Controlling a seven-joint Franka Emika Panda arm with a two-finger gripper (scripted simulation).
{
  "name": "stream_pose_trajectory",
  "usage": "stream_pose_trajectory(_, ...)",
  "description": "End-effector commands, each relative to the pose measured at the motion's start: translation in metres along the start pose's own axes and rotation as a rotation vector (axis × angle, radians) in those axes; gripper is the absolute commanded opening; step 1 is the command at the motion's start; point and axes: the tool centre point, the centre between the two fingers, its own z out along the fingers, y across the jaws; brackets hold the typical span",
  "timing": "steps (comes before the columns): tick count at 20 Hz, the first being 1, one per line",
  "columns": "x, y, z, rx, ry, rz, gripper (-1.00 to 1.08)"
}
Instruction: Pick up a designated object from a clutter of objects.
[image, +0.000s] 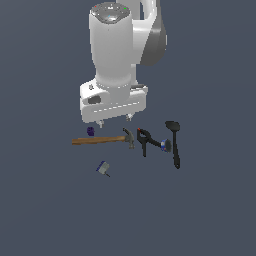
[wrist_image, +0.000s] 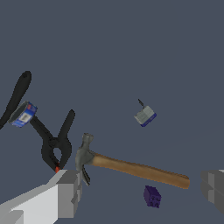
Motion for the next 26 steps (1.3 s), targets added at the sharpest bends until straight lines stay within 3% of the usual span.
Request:
stream_pose_trajectory(1,-0.005,0.006,0.013,-0.003,-0.004,-0.059,1.0)
stream_pose_trajectory(26,-0.071,0.039,0.128,0.011,-0.023,-0.647,1.0)
